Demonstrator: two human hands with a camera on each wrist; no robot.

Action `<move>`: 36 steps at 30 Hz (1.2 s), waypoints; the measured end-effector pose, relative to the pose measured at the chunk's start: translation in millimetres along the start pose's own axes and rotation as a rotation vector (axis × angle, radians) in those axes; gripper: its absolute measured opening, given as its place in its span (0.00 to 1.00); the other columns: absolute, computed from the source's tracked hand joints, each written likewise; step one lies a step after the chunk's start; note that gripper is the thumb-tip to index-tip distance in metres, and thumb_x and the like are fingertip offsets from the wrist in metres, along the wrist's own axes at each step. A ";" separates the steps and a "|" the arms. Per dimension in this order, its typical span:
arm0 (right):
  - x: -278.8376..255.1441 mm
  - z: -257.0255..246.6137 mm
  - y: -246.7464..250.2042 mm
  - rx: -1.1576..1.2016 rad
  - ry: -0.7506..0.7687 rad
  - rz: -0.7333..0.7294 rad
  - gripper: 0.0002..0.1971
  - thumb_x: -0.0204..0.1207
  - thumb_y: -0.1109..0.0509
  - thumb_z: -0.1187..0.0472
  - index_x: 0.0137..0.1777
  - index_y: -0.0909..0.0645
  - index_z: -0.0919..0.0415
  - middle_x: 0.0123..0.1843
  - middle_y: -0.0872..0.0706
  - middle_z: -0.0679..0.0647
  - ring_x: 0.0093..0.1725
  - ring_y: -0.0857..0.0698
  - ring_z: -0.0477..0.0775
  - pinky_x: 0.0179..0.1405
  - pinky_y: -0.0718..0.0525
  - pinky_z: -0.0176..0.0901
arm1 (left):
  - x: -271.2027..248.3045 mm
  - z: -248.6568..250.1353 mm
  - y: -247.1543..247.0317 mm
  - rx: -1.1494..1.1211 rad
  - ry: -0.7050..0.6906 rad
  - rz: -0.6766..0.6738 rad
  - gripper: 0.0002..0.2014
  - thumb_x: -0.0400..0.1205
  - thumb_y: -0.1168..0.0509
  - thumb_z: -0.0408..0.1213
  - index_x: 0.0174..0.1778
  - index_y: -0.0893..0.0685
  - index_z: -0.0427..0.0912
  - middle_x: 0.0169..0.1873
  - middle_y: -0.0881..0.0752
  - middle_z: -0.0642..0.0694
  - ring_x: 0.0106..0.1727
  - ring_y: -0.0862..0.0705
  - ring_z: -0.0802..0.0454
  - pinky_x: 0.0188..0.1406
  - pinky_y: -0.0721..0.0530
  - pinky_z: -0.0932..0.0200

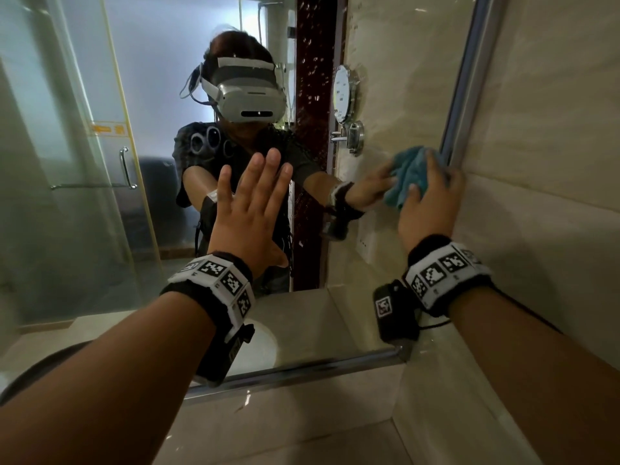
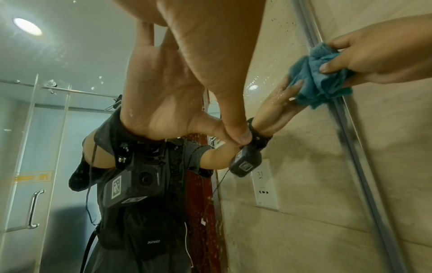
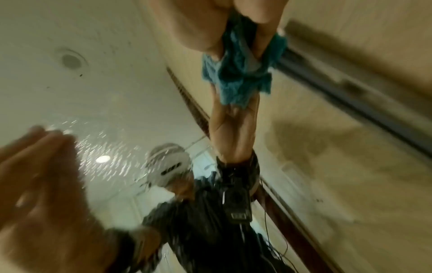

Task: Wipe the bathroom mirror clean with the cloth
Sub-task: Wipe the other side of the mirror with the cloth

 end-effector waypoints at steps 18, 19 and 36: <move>-67.4 -45.4 -40.6 -0.024 0.335 -0.273 0.30 0.71 0.35 0.76 0.72 0.24 0.52 0.72 0.27 0.65 0.67 0.30 0.72 0.67 0.26 0.61 | 0.4 0.6 1.2 0.016 0.018 0.022 0.75 0.54 0.32 0.76 0.78 0.74 0.39 0.76 0.78 0.39 0.80 0.67 0.41 0.71 0.77 0.37; -85.6 -51.4 -47.3 -0.071 0.441 -0.318 0.35 0.66 0.31 0.80 0.71 0.23 0.51 0.72 0.26 0.63 0.65 0.29 0.70 0.63 0.25 0.55 | 0.1 1.2 1.9 0.016 0.017 0.023 0.75 0.55 0.32 0.76 0.78 0.74 0.39 0.77 0.77 0.39 0.80 0.67 0.41 0.71 0.77 0.37; -87.2 -92.1 -61.7 -0.032 0.596 -0.536 0.24 0.79 0.35 0.57 0.75 0.30 0.42 0.73 0.31 0.58 0.64 0.29 0.60 0.63 0.24 0.57 | -4.6 1.4 13.5 0.022 -0.027 0.041 0.66 0.65 0.35 0.71 0.78 0.75 0.41 0.78 0.73 0.39 0.80 0.70 0.41 0.75 0.72 0.38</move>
Point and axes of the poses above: each hand's wrist, its own x-axis towards the middle knuckle, its own y-axis out of the back of the hand, z = x × y, the point moved 9 cm from there along x, towards the middle knuckle
